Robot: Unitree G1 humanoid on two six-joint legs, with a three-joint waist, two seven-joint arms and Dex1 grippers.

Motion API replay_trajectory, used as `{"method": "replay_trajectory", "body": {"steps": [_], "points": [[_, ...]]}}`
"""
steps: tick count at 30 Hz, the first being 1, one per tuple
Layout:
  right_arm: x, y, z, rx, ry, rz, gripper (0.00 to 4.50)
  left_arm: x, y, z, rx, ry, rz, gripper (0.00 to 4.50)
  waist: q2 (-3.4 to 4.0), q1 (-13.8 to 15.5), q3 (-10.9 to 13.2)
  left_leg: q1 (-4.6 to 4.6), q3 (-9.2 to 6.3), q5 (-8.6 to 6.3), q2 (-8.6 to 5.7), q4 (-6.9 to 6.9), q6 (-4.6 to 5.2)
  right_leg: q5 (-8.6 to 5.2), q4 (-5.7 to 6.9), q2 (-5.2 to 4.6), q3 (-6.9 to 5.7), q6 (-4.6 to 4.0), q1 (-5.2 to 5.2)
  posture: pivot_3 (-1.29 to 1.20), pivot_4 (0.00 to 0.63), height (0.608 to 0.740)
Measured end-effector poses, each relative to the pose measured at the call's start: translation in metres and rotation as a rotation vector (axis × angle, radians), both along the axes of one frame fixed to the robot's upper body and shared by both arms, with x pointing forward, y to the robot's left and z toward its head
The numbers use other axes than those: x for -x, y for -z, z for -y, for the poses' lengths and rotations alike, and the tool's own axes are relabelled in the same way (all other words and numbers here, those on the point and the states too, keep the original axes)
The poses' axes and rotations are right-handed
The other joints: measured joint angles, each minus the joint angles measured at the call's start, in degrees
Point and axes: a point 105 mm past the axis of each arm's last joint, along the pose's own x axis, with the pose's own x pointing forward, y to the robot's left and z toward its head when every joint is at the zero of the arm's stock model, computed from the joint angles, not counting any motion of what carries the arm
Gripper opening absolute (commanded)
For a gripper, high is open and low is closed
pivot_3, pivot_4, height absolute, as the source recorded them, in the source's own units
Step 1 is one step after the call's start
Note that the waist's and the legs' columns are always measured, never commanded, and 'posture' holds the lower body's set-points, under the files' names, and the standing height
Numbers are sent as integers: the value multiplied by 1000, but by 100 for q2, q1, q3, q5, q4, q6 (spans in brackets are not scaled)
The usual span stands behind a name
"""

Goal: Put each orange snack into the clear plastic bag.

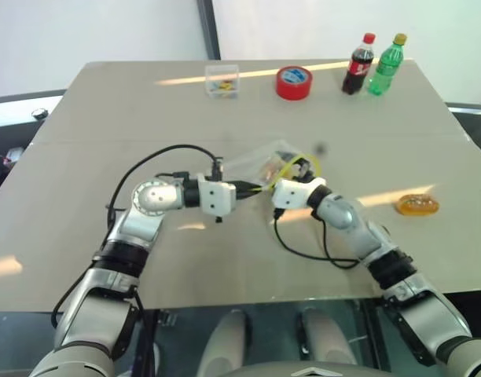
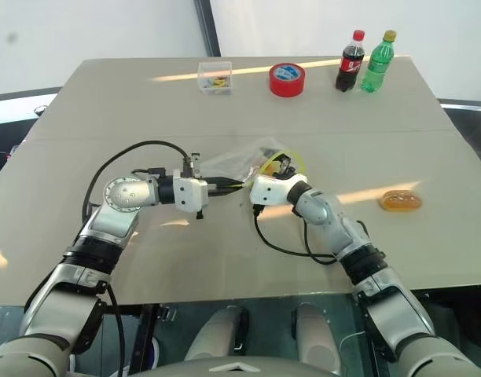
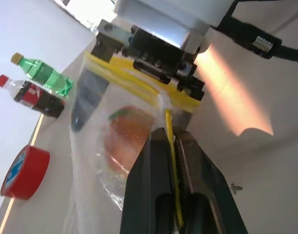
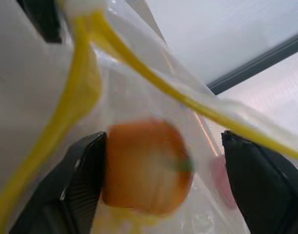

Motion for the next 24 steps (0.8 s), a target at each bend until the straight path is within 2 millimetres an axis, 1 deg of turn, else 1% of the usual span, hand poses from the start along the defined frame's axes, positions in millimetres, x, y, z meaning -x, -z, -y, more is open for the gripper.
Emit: {"method": "replay_trajectory", "body": {"steps": [1,2,3,4,8,11,14,15,16,17,18,20,22,24], "points": [[2,-1,5,1,7,2,3578,-1,-1,0,9,-13,2,0,0,19,0,0,0,0,0,-1,0,0,0,0,0,0,0,0,150,740],[7,-3,16,6,20,-3,3578,-5,-1,-2,26,-54,3,0,0,38,0,-1,0,0,0,-1,0,0,-1,0,0,0,0,0,150,740],[8,-3,17,7,21,-2,3578,-5,-1,-3,29,-59,2,0,0,38,0,-1,0,0,0,-1,0,0,-1,0,0,0,0,0,150,740],[12,-5,24,-5,37,-24,3578,-8,0,-4,44,-93,-4,0,0,41,0,0,1,0,0,0,0,0,1,0,1,0,0,0,150,740],[29,-12,32,-46,47,-84,3578,-14,-2,-3,96,-157,-8,0,0,43,0,0,-1,0,1,0,0,0,2,1,-1,0,1,0,150,740],[49,-13,50,-170,85,-253,3578,-19,-3,-5,132,-212,-15,0,0,63,0,-4,-9,0,1,3,1,0,-2,-1,-6,0,6,0,150,740],[56,-22,71,-276,173,-320,3578,-21,-2,-5,140,-233,-19,0,0,71,0,2,-11,-1,-3,4,1,0,0,-5,-8,1,13,0,150,740],[59,-22,82,-303,213,-346,3578,-21,-2,-4,144,-234,-19,0,-1,77,-1,3,-13,-1,-3,5,1,0,-1,-5,-11,1,16,0,150,740],[67,-19,104,-321,287,-392,4042,-21,-2,-2,148,-235,-22,0,-1,106,-1,1,-22,-1,-3,5,1,-1,-3,-6,-19,1,19,0,150,740],[69,-17,115,-323,328,-416,4308,-22,-1,-3,148,-239,-24,0,-1,114,-1,0,-23,-1,-4,5,1,-1,-5,-6,-20,1,19,0,150,740],[73,-14,131,-336,398,-445,4418,-22,-1,-3,148,-242,-28,0,0,121,-1,0,-21,-1,-5,5,1,0,-4,-7,-19,1,19,0,150,740],[75,-14,168,-377,571,-458,4418,-22,0,-1,153,-241,-30,0,-1,125,-1,3,-16,0,-6,5,1,0,-1,-8,-16,1,19,0,150,740],[77,-19,194,-442,728,-425,4418,-22,0,1,161,-237,-33,0,0,116,-1,7,-17,0,-4,4,0,0,3,-5,-15,1,18,0,150,740],[80,-20,208,-551,849,-410,4418,-22,0,2,167,-236,-34,0,1,101,-2,7,-22,0,1,2,0,0,4,-1,-18,1,18,0,150,740]]}}
